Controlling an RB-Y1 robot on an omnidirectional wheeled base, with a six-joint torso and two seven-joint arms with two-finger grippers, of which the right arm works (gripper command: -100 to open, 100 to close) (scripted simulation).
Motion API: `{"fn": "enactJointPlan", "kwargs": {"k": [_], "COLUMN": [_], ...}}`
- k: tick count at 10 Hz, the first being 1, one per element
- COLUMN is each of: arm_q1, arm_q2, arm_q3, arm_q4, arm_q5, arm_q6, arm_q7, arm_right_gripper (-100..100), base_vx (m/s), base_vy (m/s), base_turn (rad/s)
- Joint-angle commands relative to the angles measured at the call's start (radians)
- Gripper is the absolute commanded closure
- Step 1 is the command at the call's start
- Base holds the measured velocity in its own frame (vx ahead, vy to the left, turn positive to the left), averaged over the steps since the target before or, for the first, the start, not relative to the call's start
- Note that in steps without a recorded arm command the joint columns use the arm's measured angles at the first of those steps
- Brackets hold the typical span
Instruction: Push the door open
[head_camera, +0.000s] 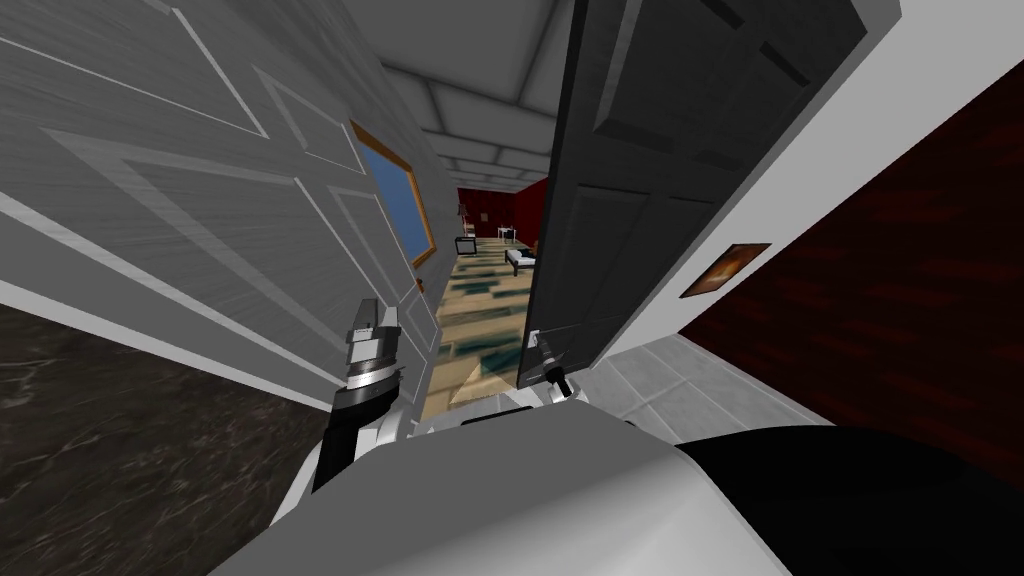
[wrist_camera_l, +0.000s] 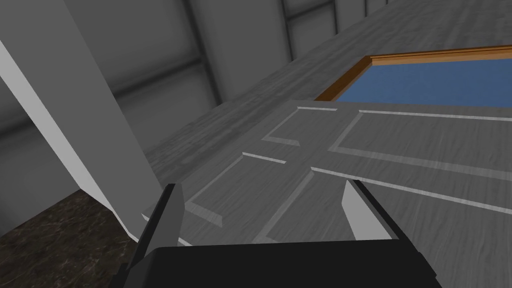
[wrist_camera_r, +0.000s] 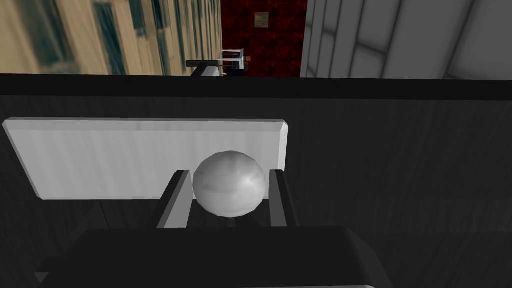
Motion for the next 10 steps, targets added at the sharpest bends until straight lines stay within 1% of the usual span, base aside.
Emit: {"fn": "enactJointPlan", "kwargs": {"k": [1, 3, 4, 7, 8, 9, 10], "arm_q1": [0.002, 0.002, 0.003, 0.003, 0.003, 0.003, 0.003], "arm_q2": [0.0, 0.0, -0.001, -0.003, -0.003, -0.005, -0.005], "arm_q3": [0.0, 0.0, -0.009, -0.026, -0.026, -0.041, -0.045], "arm_q4": [0.0, 0.0, 0.003, 0.004, 0.004, 0.005, 0.005], "arm_q5": [0.0, 0.0, -0.006, -0.017, -0.017, -0.028, -0.031], "arm_q6": [-0.001, -0.001, 0.003, 0.006, 0.006, 0.008, 0.009], "arm_q7": [0.0, 0.0, 0.005, 0.013, 0.013, 0.021, 0.023], "arm_right_gripper": [100, 100, 100, 100, 100, 100, 100], "base_vx": [-0.011, -0.004, 0.092, 0.167, 0.12, 0.157, 0.195], "base_vy": [-0.002, 0.0, 0.025, 0.053, 0.011, 0.042, 0.063], "base_turn": [-0.002, -0.002, -0.021, -0.036, 0.003, -0.03, -0.05]}}
